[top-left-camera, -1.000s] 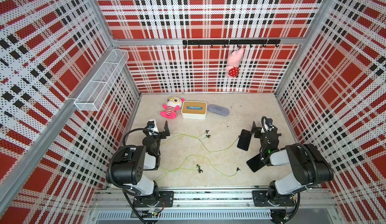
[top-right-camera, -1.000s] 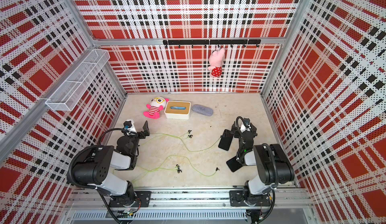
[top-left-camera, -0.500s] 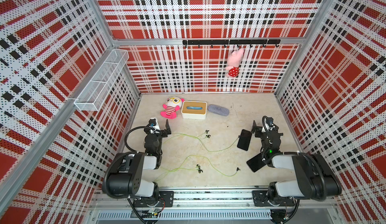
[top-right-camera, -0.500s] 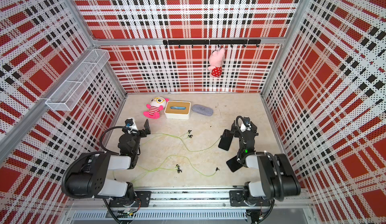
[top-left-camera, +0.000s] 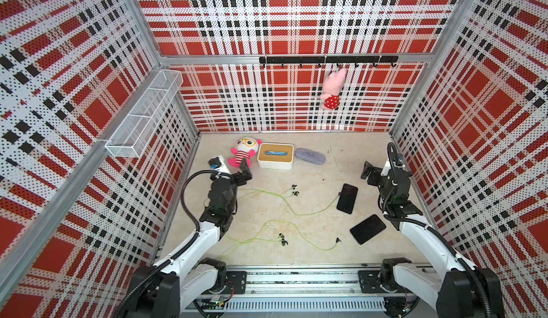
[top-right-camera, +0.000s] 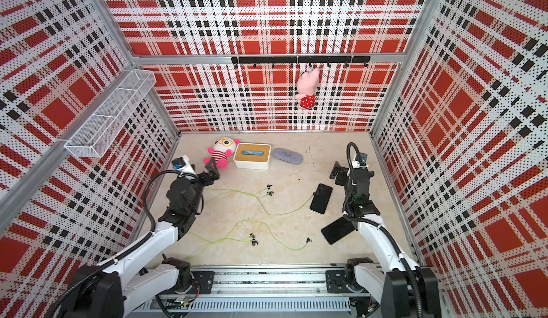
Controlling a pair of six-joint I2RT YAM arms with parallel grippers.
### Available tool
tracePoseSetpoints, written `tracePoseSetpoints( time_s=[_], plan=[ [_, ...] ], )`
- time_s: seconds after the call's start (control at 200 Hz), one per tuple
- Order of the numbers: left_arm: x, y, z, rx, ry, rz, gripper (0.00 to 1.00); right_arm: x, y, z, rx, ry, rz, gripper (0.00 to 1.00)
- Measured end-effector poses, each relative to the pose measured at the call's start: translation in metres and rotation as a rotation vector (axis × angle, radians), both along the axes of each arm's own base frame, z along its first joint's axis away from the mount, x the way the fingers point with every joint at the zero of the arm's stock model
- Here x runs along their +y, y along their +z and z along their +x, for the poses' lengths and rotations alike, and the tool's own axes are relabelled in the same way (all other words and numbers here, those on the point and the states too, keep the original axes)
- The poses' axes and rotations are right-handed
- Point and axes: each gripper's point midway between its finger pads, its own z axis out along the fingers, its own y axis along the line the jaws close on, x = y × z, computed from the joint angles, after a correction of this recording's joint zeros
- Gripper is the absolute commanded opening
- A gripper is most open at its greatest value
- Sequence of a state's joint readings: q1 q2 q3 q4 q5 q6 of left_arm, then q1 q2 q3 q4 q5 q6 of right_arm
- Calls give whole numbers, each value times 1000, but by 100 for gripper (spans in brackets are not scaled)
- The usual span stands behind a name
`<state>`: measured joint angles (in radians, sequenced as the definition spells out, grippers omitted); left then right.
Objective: Plug wired earphones into phones
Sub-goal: Pick up the wired earphone from the center of the board.
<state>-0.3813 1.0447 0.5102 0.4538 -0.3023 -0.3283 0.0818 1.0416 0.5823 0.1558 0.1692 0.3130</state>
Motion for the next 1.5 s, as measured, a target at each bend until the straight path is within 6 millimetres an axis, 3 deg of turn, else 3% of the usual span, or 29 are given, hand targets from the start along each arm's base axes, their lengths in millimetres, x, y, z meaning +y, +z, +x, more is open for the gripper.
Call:
tracePoseSetpoints(
  time_s=[0.115,0.306,0.451,0.691,0.902,1.047,1.503],
  plan=[
    [-91,6,-20,69,-256,93,95,11,1,-7,47,60,24,100],
    [-199,-18,-68,184,-593,303,87,16,13,-26,58,93,47,100],
    [-260,-54,-110,257,-820,513,78,9,24,-40,52,62,44,100],
    [-338,-118,-169,359,-1114,831,57,-12,47,-65,31,-58,37,100],
    [-362,-183,-194,509,-1235,982,43,-29,77,-88,-51,-140,27,100],
    [-368,-210,-206,603,-1278,1038,42,-32,90,-95,-85,-158,26,100],
    [-351,-227,-239,763,-1283,1085,42,-31,86,-96,-68,-148,26,100]
  ],
)
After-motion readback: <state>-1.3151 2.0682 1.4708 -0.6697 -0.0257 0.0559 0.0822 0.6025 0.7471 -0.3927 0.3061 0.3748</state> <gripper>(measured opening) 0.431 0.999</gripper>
